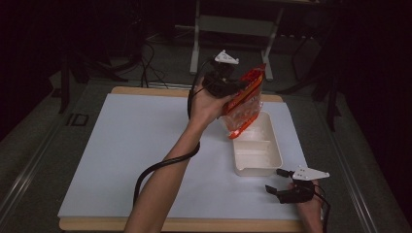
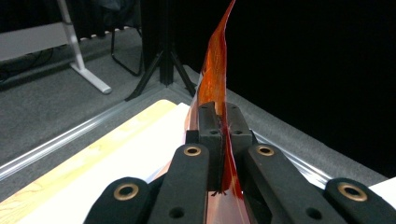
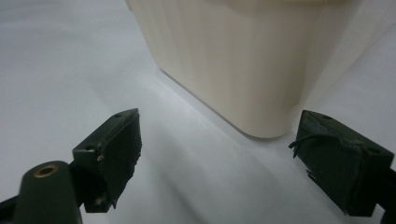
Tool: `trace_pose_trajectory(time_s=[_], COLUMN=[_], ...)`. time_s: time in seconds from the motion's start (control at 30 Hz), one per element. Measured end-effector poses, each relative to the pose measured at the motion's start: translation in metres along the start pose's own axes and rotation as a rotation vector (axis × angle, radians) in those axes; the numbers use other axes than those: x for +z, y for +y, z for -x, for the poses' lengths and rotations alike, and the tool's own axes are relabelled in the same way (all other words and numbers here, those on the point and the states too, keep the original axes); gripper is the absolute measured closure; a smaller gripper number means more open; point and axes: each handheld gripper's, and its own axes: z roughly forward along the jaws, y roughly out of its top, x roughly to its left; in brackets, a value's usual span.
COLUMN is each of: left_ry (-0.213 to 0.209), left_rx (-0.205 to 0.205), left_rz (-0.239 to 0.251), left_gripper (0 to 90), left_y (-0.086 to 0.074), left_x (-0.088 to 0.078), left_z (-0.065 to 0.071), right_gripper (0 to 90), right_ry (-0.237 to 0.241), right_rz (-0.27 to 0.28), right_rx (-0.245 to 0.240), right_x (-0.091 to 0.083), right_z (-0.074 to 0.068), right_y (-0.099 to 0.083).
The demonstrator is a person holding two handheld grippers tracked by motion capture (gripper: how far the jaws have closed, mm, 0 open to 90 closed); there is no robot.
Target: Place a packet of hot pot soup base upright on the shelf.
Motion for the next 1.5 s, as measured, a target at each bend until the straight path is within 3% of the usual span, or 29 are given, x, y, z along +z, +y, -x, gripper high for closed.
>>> trace_pose_trajectory(time_s=[0.67, 1.5], left_ry=[-0.02, -0.017], left_rx=[-0.013, -0.032], left_rz=[-0.01, -0.096], left_gripper=[89.9, 89.7], left_y=[0.006, 0.015], left_x=[0.023, 0.048], left_z=[0.004, 0.002], right_gripper=[14.6, 14.6], right_ry=[0.002, 0.006], right_rz=[0.006, 0.012], right_rx=[0.004, 0.008], right_x=[-0.001, -0.001], right_z=[0.001, 0.002], right_y=[0.0, 0.0])
